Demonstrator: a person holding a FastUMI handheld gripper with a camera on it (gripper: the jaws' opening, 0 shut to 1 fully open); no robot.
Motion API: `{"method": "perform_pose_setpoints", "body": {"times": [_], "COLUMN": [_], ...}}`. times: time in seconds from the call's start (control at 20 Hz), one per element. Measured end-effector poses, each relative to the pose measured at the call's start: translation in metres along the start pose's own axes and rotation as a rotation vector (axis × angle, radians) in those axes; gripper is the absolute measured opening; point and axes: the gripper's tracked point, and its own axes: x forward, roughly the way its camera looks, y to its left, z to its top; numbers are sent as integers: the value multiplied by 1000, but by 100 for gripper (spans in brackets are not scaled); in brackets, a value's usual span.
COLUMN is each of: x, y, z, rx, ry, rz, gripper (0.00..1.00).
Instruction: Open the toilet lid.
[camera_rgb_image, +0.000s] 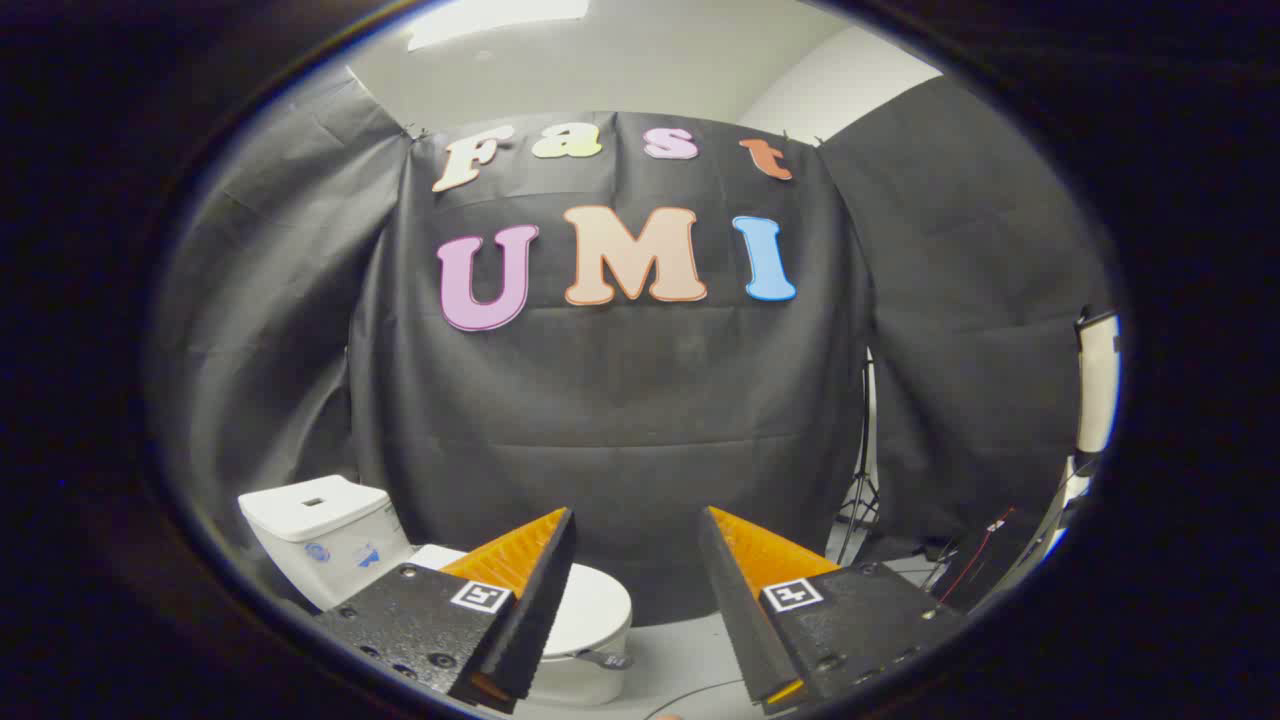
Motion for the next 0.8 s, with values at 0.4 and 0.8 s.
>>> {"method": "perform_pose_setpoints", "body": {"times": [0.4, 0.8], "x": [2, -7], "y": [-7, -6], "z": [-17, -24], "rx": [66, 38], "ry": [57, 75], "rz": [1, 22], "gripper": [78, 76]}}
